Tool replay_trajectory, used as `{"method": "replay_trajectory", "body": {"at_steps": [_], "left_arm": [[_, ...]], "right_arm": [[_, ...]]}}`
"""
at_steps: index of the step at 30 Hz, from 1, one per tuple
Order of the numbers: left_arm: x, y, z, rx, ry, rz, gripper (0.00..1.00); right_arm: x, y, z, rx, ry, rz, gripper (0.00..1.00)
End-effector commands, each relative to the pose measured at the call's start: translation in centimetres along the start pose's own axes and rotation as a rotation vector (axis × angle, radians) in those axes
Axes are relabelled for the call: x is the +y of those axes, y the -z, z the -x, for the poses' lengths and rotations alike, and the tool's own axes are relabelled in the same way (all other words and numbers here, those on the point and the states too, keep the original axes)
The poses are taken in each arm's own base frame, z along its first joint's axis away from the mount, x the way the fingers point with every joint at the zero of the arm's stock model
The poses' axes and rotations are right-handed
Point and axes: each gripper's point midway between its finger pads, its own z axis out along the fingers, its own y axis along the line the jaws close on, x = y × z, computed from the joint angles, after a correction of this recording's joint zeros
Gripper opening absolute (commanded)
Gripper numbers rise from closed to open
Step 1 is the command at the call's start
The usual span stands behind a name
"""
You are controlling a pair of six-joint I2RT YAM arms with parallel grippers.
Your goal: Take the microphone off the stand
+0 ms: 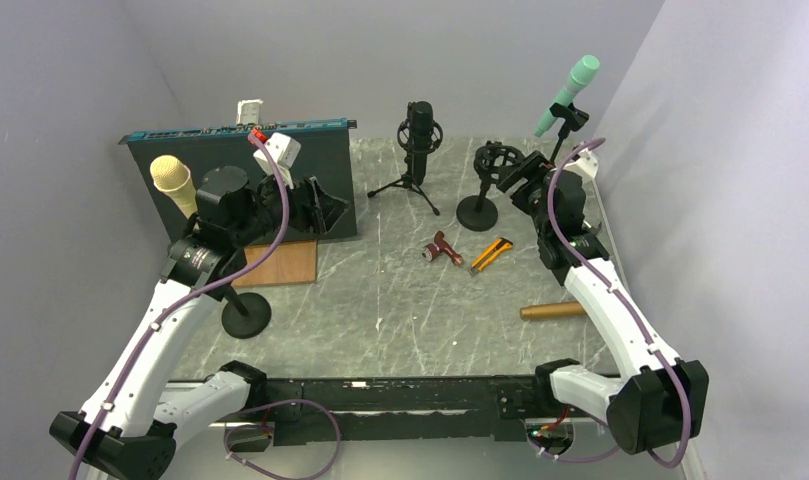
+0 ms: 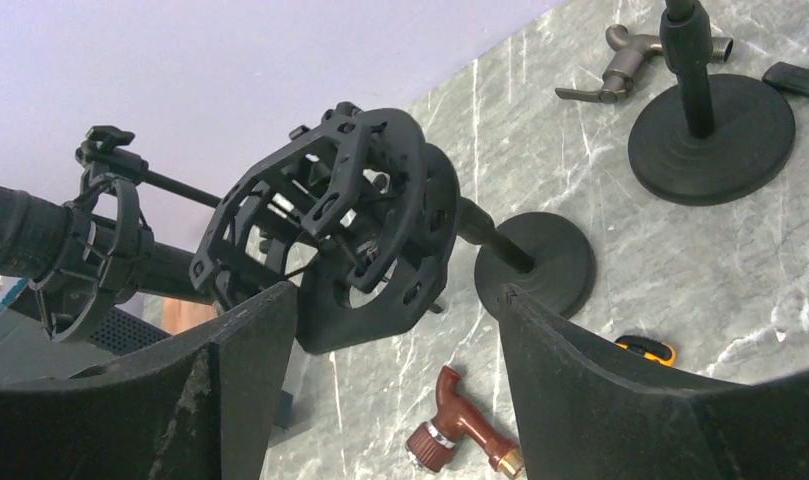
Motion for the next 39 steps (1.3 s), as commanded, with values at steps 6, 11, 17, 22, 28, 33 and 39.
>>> {"method": "replay_trajectory", "body": {"at_steps": [6, 11, 17, 22, 28, 33, 39], "left_arm": [[-1.4, 0.8, 2.7, -0.074, -0.024, -0.037, 0.74], [-1.4, 0.8, 2.7, -0.073, -0.027, -0.04, 0.74], [-1.7, 0.7, 2.6, -0.067, -0.021, -0.057, 0.74], [-1.6, 0.5, 2.6, -0.065, -0.018, -0.058, 0.74], [-1.6, 0.2, 2.3, -0.058, -0.01, -0.062, 0.74], [-2.0, -0.5, 1.7, -0.035, 0.004, -0.101, 0.75], [-2.2, -1.4, 0.9, 0.003, 0.012, -0.134, 0.74]], "right_arm": [[1.1, -1.9, 0.1, 0.015, 0.051, 0.02, 0.69], [1.1, -0.7, 1.7, 0.022, 0.129, -0.013, 0.81], [1.6, 1.0, 4.4, 0.027, 0.278, -0.048, 0.9], [4.7, 0.6, 5.9, 0.081, 0.402, 0.039, 0.94], [7.7, -1.2, 7.2, 0.162, 0.528, 0.145, 0.92], [7.3, -4.0, 7.6, 0.349, 0.479, 0.269, 0.76], [5.9, -5.5, 6.3, 0.558, 0.32, 0.462, 0.62]]}}
